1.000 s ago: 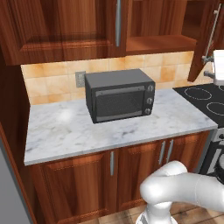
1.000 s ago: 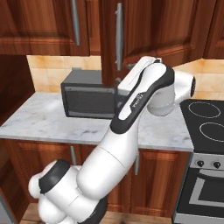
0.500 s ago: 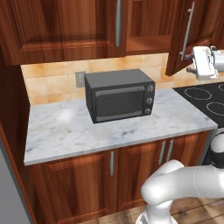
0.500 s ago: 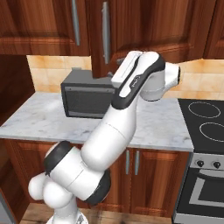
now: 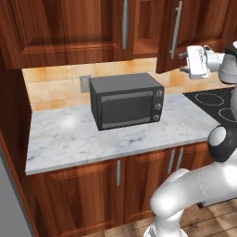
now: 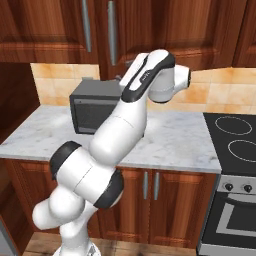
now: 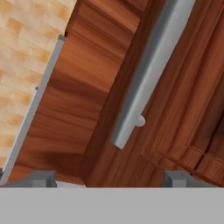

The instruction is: Close all open cabinet doors.

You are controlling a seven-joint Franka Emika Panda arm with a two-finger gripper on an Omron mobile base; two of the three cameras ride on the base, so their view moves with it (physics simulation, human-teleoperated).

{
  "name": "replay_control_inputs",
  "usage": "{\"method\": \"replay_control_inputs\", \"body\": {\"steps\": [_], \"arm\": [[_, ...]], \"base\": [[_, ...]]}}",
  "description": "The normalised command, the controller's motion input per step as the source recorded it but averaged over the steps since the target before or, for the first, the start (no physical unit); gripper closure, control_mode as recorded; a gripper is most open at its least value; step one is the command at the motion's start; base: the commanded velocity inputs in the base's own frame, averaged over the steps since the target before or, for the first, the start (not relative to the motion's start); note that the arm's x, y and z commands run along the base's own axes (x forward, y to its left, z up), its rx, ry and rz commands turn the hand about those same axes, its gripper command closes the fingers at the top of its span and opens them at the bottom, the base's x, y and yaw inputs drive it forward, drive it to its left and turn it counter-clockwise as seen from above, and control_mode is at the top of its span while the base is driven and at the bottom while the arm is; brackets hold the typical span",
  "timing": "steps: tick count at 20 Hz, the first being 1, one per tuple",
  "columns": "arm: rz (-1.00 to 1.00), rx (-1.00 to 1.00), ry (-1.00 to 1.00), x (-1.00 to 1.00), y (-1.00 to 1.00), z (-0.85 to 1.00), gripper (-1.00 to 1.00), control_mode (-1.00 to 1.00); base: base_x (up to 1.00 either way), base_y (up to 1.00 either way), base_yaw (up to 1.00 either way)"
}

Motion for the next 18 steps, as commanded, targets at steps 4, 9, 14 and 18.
{"method": "replay_control_inputs", "body": {"steps": [4, 9, 14, 18], "arm": [[0.03, 0.00, 0.00, 0.73, 0.64, -0.05, -1.00, -1.00], [0.01, 0.00, 0.00, 0.73, 0.66, -0.03, -1.00, -1.00], [0.02, 0.00, 0.00, 0.74, 0.62, -0.03, -1.00, -1.00], [0.05, 0.00, 0.00, 0.69, 0.44, -0.01, -1.00, -1.00]], "base": [[0.00, 0.00, 0.00], [0.00, 0.00, 0.00], [0.00, 0.00, 0.00], [0.00, 0.00, 0.00]]}}
